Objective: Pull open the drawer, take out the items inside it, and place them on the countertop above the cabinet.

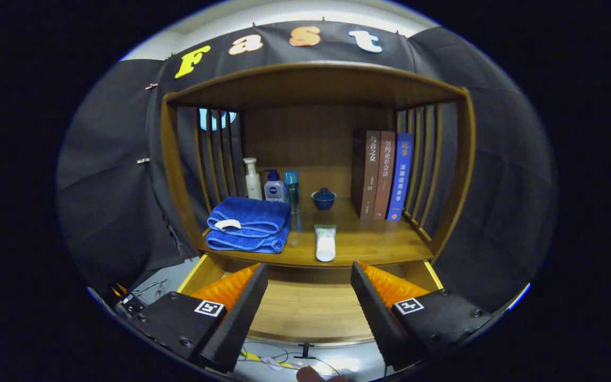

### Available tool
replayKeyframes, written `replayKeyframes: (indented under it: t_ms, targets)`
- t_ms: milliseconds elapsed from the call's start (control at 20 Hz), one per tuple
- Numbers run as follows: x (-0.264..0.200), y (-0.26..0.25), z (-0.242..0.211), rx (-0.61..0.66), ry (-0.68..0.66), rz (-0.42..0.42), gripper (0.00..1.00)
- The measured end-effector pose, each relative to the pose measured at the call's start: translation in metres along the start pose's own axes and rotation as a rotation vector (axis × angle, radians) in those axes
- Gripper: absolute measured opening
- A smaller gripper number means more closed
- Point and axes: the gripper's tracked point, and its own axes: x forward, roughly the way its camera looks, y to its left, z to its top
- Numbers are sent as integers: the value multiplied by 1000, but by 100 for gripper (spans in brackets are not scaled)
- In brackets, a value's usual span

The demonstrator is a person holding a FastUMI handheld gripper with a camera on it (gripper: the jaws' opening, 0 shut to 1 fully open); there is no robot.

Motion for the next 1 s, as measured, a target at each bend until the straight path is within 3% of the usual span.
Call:
replayKeyframes:
  t_ms: [500, 800, 1000]
  targets:
    - [-46, 14, -104, 7, -183, -45, 100]
    - [-22, 2, -189, 1, -123, -88, 100]
    - [0, -2, -201, -30, -124, -79, 100]
